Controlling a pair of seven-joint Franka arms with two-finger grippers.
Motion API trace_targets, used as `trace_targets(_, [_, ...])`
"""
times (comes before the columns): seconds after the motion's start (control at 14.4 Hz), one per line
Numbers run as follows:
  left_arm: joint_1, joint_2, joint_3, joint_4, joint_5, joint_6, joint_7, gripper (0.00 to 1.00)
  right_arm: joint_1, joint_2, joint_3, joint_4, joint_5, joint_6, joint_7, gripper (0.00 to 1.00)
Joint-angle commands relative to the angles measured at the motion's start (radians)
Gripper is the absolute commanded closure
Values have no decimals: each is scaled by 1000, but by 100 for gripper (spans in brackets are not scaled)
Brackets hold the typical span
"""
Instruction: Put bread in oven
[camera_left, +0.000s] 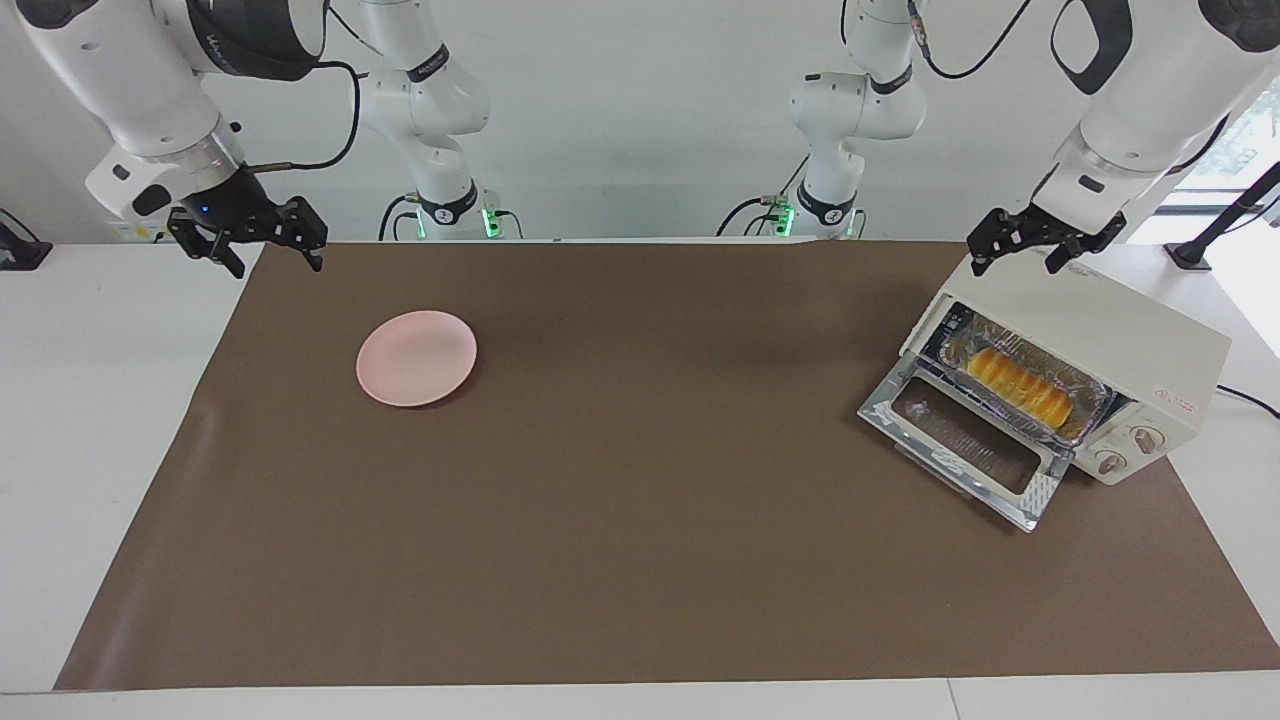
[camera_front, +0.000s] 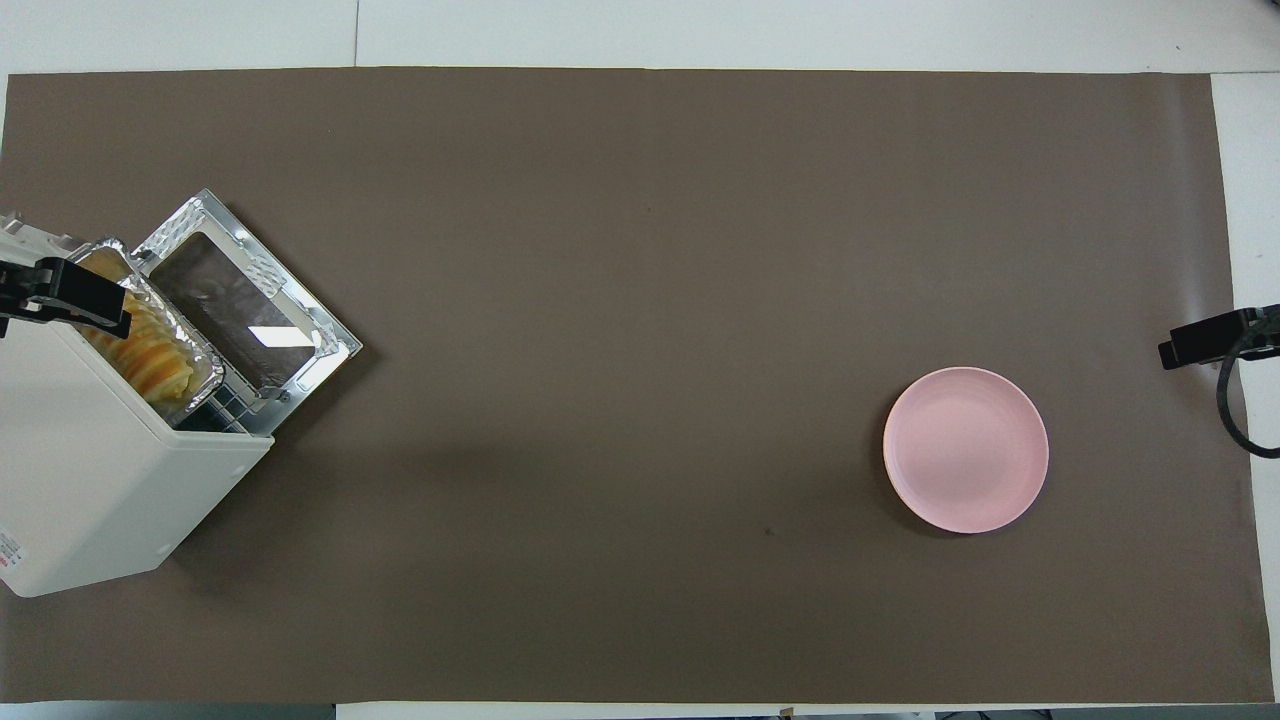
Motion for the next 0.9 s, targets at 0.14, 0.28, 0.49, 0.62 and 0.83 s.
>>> trace_targets(0.14, [134, -12, -138, -32, -19, -4, 14, 0, -6, -12, 8, -5, -11, -15, 13, 0])
trace_targets(0.28, [142, -13, -138, -26, -33, -1, 11, 0, -6, -12, 8, -5, -13, -15, 13, 0])
trace_targets(0.49, [148, -45, -135, -23, -44, -12, -1, 0, -6, -12, 8, -5, -13, -15, 13, 0])
trace_targets(0.62, [138, -55, -138, -29, -44, -18, -4, 0, -6, -12, 8, -5, -13, -15, 13, 0])
trace_targets(0.83, [136, -67, -146, -57, -44, -11, -6, 0, -6, -12, 8, -5, -13, -15, 13, 0])
